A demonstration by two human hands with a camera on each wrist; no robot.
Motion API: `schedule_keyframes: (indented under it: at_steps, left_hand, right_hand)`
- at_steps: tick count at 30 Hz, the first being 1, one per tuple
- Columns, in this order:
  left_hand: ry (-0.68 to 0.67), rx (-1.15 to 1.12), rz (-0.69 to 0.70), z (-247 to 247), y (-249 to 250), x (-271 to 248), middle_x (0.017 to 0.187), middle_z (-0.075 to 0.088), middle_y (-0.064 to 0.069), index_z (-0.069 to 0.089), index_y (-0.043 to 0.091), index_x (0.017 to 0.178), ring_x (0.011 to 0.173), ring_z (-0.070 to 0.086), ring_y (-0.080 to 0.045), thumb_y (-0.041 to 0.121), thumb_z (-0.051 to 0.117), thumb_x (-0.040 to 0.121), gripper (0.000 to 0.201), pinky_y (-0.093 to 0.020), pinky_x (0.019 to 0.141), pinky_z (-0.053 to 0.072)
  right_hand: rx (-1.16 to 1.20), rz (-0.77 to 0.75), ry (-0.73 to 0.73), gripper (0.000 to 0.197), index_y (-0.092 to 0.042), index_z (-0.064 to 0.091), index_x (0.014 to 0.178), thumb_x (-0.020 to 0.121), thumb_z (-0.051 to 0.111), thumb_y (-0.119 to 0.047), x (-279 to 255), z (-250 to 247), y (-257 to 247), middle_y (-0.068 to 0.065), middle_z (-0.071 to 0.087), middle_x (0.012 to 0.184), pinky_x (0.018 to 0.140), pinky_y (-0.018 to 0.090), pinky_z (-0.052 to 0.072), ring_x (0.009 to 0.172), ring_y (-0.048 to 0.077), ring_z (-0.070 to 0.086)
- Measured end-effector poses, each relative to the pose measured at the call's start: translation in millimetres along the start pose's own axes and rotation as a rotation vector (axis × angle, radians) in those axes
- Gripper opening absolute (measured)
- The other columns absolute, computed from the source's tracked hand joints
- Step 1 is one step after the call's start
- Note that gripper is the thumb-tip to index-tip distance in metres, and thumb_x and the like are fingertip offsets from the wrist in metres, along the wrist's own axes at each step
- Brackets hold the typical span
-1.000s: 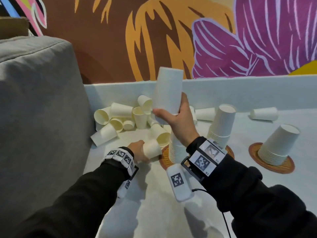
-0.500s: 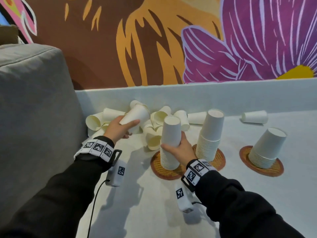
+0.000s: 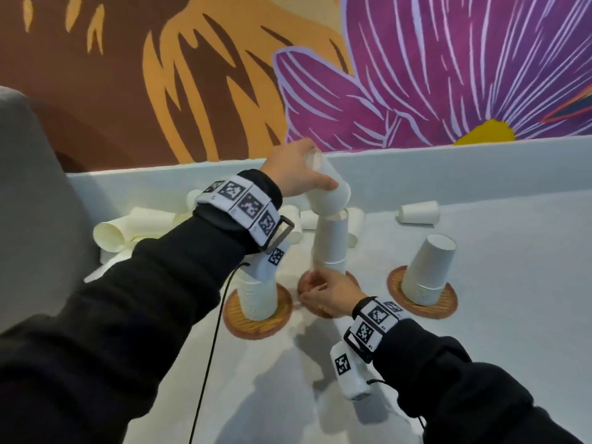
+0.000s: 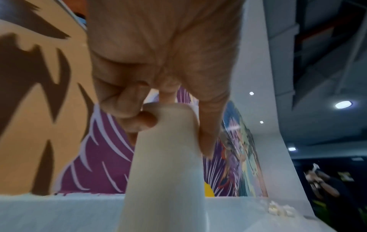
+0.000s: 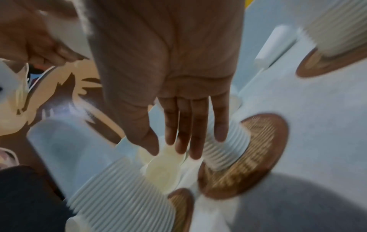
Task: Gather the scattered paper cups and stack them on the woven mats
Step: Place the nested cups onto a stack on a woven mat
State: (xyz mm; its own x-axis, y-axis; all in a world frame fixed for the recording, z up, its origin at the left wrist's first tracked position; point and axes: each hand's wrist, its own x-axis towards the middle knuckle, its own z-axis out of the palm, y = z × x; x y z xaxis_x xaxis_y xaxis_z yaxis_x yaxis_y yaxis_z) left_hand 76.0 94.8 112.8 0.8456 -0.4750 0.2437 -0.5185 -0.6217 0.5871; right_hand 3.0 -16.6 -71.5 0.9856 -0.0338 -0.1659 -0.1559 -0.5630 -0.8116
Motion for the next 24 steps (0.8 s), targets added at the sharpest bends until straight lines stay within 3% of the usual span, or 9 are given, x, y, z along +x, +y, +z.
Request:
schedule_keyframes:
  at_steps: [2,4,8,10,13,17,19,22,24]
  left_hand:
    - [-0.108,0.183,-0.010,17,12,11,0.133,0.051,-0.005,0.048,0.017,0.133,0.123,0.047,-0.025,0.042,0.072,0.078,0.064,-0.030,0.087,0.039]
    - [-0.241,0.378,-0.038,40,20,20,0.134,0.052,-0.004,0.051,0.016,0.132,0.122,0.049,-0.025,0.043,0.068,0.081,0.060,-0.032,0.093,0.042]
    - [-0.449,0.573,-0.134,85,20,29,0.130,0.056,-0.005,0.049,0.013,0.133,0.117,0.054,-0.026,0.045,0.066,0.083,0.062,-0.033,0.096,0.044]
    - [-0.482,0.625,-0.168,95,28,36,0.112,0.062,-0.007,0.055,0.007,0.122,0.102,0.058,-0.025,0.048,0.066,0.082,0.058,-0.032,0.086,0.046]
    - [-0.448,0.646,-0.147,98,59,52,0.080,0.059,-0.010,0.063,0.001,0.091,0.077,0.055,-0.027,0.048,0.062,0.086,0.048,-0.033,0.069,0.043]
    - [-0.309,0.623,-0.021,112,107,78,0.063,0.042,-0.003,0.061,-0.003,0.112,0.081,0.048,-0.021,0.030,0.055,0.093,0.038,-0.027,0.057,0.038]
    - [-0.296,0.627,-0.010,121,121,90,0.074,0.052,-0.006,0.057,-0.003,0.118,0.085,0.048,-0.020,0.020,0.047,0.097,0.033,-0.026,0.060,0.042]
    - [-0.268,0.591,-0.067,141,120,107,0.113,0.062,-0.011,0.057,0.000,0.118,0.100,0.059,-0.026,0.019,0.045,0.097,0.030,-0.031,0.084,0.048]
    - [-0.268,0.553,-0.151,158,106,122,0.101,0.062,-0.009,0.060,0.005,0.093,0.098,0.059,-0.028,0.020,0.050,0.095,0.017,-0.032,0.080,0.047]
  right_hand:
    - [-0.022,-0.002,-0.006,0.007,-0.015,0.063,0.088,0.082,0.067,-0.014,-4,-25,13,0.000,0.062,0.088,0.079,0.027,0.052,0.083,0.016,0.059]
    - [-0.005,0.019,-0.034,0.013,-0.021,0.061,0.078,0.082,0.065,-0.008,-11,-52,26,-0.002,0.063,0.079,0.068,0.021,0.053,0.073,0.014,0.062]
    - [0.075,-0.004,0.046,0.010,-0.014,0.064,0.086,0.082,0.066,-0.006,-23,-97,34,0.002,0.066,0.080,0.059,0.015,0.043,0.071,0.014,0.062]
    - [0.101,-0.042,0.078,0.010,-0.014,0.064,0.091,0.083,0.065,-0.007,-27,-122,28,0.002,0.067,0.083,0.059,0.014,0.046,0.069,0.012,0.064]
    - [0.087,-0.142,0.114,0.008,-0.015,0.063,0.089,0.086,0.063,-0.008,-26,-162,11,0.004,0.068,0.086,0.059,0.015,0.046,0.068,0.011,0.064]
    - [0.082,-0.188,0.184,0.011,-0.016,0.060,0.081,0.088,0.059,-0.008,-12,-212,-6,0.004,0.068,0.087,0.062,0.020,0.045,0.068,0.009,0.063]
    - [0.031,-0.179,0.197,0.011,-0.016,0.059,0.079,0.089,0.059,-0.011,0,-232,-4,0.004,0.068,0.087,0.063,0.022,0.045,0.068,0.010,0.062]
    - [-0.030,-0.134,0.209,0.008,-0.015,0.059,0.081,0.089,0.059,-0.013,22,-255,13,0.006,0.068,0.089,0.059,0.021,0.044,0.068,0.011,0.062]
    - [-0.078,-0.092,0.228,0.009,-0.015,0.060,0.080,0.088,0.060,-0.011,38,-267,31,0.007,0.068,0.089,0.052,0.015,0.043,0.069,0.013,0.063]
